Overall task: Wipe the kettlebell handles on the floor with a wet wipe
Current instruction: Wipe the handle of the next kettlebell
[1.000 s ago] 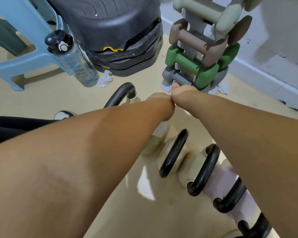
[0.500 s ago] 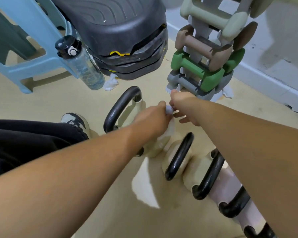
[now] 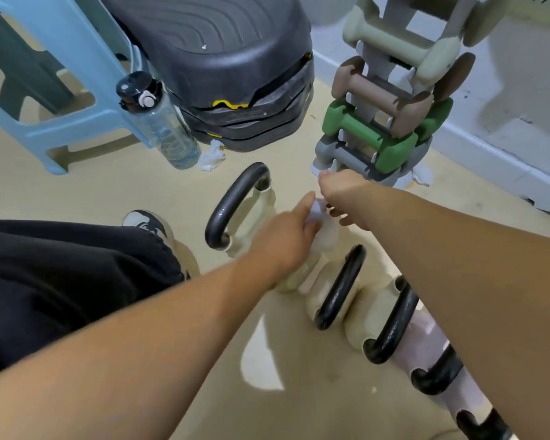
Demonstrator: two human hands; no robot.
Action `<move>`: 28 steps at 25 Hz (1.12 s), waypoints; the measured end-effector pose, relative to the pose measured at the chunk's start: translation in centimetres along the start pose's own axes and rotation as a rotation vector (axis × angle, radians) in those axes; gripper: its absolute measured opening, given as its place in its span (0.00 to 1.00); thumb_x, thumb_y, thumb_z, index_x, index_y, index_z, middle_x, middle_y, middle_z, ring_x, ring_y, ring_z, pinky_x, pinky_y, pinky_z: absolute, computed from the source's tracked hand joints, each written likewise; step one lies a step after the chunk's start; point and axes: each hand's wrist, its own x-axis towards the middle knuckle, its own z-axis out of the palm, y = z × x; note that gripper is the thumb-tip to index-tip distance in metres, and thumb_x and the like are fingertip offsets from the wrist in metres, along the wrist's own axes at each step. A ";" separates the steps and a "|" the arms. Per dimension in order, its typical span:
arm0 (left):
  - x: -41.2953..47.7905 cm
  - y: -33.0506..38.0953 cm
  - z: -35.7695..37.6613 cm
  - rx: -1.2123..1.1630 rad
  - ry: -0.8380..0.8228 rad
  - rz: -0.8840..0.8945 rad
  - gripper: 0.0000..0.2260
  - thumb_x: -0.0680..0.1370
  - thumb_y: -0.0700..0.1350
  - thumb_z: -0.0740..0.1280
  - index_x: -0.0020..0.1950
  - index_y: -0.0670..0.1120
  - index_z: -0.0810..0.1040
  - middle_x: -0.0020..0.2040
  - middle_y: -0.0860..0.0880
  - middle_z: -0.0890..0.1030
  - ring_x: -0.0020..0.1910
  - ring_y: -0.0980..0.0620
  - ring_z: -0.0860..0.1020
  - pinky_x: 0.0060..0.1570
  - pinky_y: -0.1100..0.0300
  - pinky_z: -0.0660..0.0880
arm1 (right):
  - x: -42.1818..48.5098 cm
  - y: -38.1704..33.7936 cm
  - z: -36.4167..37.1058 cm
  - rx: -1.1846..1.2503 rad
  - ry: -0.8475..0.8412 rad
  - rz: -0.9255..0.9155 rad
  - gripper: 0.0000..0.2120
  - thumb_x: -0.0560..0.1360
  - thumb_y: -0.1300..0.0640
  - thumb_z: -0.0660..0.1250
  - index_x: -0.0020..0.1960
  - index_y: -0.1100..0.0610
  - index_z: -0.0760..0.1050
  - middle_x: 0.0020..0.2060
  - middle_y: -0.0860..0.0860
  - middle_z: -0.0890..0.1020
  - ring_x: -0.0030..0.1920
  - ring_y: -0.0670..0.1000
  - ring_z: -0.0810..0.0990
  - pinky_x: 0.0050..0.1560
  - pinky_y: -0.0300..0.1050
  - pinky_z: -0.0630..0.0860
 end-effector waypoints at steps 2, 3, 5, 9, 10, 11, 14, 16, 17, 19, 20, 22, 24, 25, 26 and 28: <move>-5.3 -2.5 0.3 0.017 0.086 0.028 0.21 0.85 0.56 0.51 0.79 0.58 0.57 0.57 0.47 0.79 0.52 0.45 0.78 0.50 0.50 0.75 | -0.7 -0.4 1.1 -0.118 0.039 -0.117 0.17 0.83 0.55 0.52 0.37 0.55 0.63 0.40 0.56 0.72 0.49 0.58 0.72 0.50 0.49 0.71; -6.8 -3.5 0.1 0.022 0.103 0.013 0.20 0.85 0.56 0.50 0.77 0.55 0.62 0.57 0.47 0.80 0.53 0.44 0.79 0.50 0.51 0.74 | -0.8 -0.5 2.1 -0.240 0.035 -0.173 0.15 0.84 0.56 0.51 0.39 0.57 0.65 0.44 0.58 0.74 0.50 0.59 0.72 0.50 0.48 0.70; -7.6 -4.6 -1.4 0.039 0.130 -0.007 0.19 0.86 0.54 0.49 0.70 0.50 0.71 0.55 0.46 0.82 0.53 0.44 0.80 0.45 0.55 0.71 | -1.8 -1.3 3.7 -0.300 0.058 -0.283 0.13 0.84 0.53 0.52 0.48 0.59 0.71 0.50 0.59 0.78 0.50 0.60 0.74 0.48 0.49 0.70; -6.7 -6.4 -6.5 -0.044 0.411 0.138 0.19 0.86 0.53 0.47 0.66 0.47 0.72 0.53 0.50 0.80 0.49 0.53 0.75 0.47 0.56 0.70 | -2.2 -4.1 5.6 -0.347 0.109 -0.507 0.17 0.83 0.50 0.54 0.64 0.57 0.75 0.60 0.56 0.79 0.59 0.60 0.76 0.57 0.53 0.74; -6.6 -7.6 -7.1 -0.007 0.439 0.144 0.20 0.86 0.53 0.47 0.69 0.46 0.70 0.56 0.49 0.79 0.53 0.51 0.75 0.52 0.54 0.72 | -2.0 -5.1 6.0 -0.353 0.095 -0.533 0.18 0.83 0.50 0.54 0.66 0.58 0.73 0.64 0.56 0.77 0.63 0.60 0.75 0.62 0.54 0.73; -6.4 -8.7 -7.3 0.060 0.414 0.122 0.20 0.86 0.53 0.48 0.72 0.45 0.67 0.60 0.47 0.77 0.57 0.48 0.75 0.57 0.53 0.71 | -1.7 -5.7 6.4 -0.358 0.078 -0.546 0.19 0.83 0.50 0.54 0.69 0.57 0.72 0.67 0.55 0.75 0.66 0.59 0.74 0.65 0.54 0.71; -4.9 -9.9 -5.2 0.158 0.156 -0.051 0.27 0.85 0.54 0.51 0.80 0.42 0.51 0.73 0.42 0.66 0.69 0.42 0.68 0.65 0.53 0.66 | 0.1 -5.9 7.4 -0.469 0.035 -0.570 0.18 0.82 0.49 0.54 0.65 0.55 0.74 0.64 0.54 0.78 0.66 0.60 0.74 0.64 0.53 0.72; -2.7 -9.1 -4.4 0.145 0.120 -0.176 0.29 0.84 0.51 0.54 0.80 0.42 0.47 0.71 0.41 0.66 0.66 0.41 0.69 0.57 0.50 0.70 | 1.3 -5.9 7.4 -0.474 0.021 -0.558 0.14 0.81 0.52 0.55 0.51 0.56 0.77 0.52 0.54 0.81 0.56 0.59 0.77 0.53 0.49 0.74; -1.0 -8.7 -4.5 0.193 0.155 -0.215 0.27 0.83 0.48 0.56 0.79 0.41 0.51 0.66 0.42 0.69 0.61 0.40 0.73 0.49 0.50 0.70 | 1.4 -6.1 7.1 -0.416 0.023 -0.542 0.14 0.81 0.54 0.56 0.43 0.56 0.76 0.44 0.54 0.80 0.49 0.58 0.76 0.46 0.47 0.72; 2.7 -7.5 -5.6 0.295 0.168 -0.239 0.16 0.82 0.44 0.55 0.69 0.41 0.63 0.54 0.44 0.71 0.52 0.39 0.76 0.40 0.51 0.67 | 1.5 -6.7 6.0 -0.281 -0.035 -0.515 0.15 0.80 0.58 0.59 0.36 0.60 0.74 0.34 0.55 0.75 0.38 0.54 0.70 0.37 0.46 0.66; 4.6 -6.7 -6.4 0.274 0.127 -0.254 0.13 0.83 0.45 0.55 0.65 0.41 0.66 0.52 0.44 0.73 0.51 0.39 0.76 0.40 0.51 0.66 | 1.6 -7.0 5.4 -0.226 -0.078 -0.514 0.14 0.80 0.60 0.60 0.39 0.64 0.76 0.35 0.58 0.77 0.38 0.54 0.70 0.39 0.46 0.67; 7.0 -5.8 -7.3 0.186 0.036 -0.283 0.14 0.83 0.50 0.55 0.63 0.43 0.67 0.55 0.44 0.77 0.52 0.39 0.77 0.44 0.52 0.67 | 1.7 -7.2 4.7 -0.154 -0.119 -0.500 0.14 0.81 0.61 0.60 0.49 0.69 0.81 0.47 0.62 0.83 0.48 0.58 0.77 0.50 0.46 0.72; 6.7 -6.2 -6.7 0.181 0.110 -0.250 0.13 0.83 0.52 0.55 0.62 0.45 0.68 0.54 0.45 0.78 0.52 0.39 0.78 0.43 0.52 0.67 | 1.7 -7.3 4.8 -0.141 -0.135 -0.472 0.14 0.81 0.59 0.59 0.49 0.65 0.82 0.46 0.58 0.82 0.50 0.57 0.76 0.51 0.45 0.72; 5.4 -6.8 -5.9 0.182 0.211 -0.210 0.13 0.83 0.52 0.55 0.62 0.46 0.68 0.52 0.45 0.77 0.50 0.39 0.78 0.40 0.52 0.67 | 1.7 -7.3 4.9 -0.149 -0.145 -0.458 0.15 0.81 0.59 0.59 0.46 0.63 0.81 0.44 0.55 0.81 0.49 0.57 0.75 0.50 0.45 0.72; 3.3 -7.6 -5.0 0.169 0.300 -0.187 0.13 0.83 0.53 0.56 0.64 0.48 0.67 0.51 0.46 0.76 0.49 0.39 0.78 0.39 0.52 0.68 | 1.6 -7.3 5.0 -0.140 -0.154 -0.443 0.15 0.82 0.58 0.58 0.46 0.62 0.81 0.45 0.55 0.82 0.50 0.58 0.75 0.52 0.46 0.72; -1.0 -8.9 -3.6 0.120 0.351 -0.202 0.19 0.83 0.53 0.56 0.73 0.51 0.60 0.55 0.47 0.73 0.52 0.43 0.75 0.41 0.51 0.70 | 1.4 -7.8 4.9 -0.113 -0.174 -0.383 0.16 0.82 0.56 0.57 0.54 0.64 0.80 0.49 0.57 0.81 0.51 0.58 0.74 0.57 0.48 0.71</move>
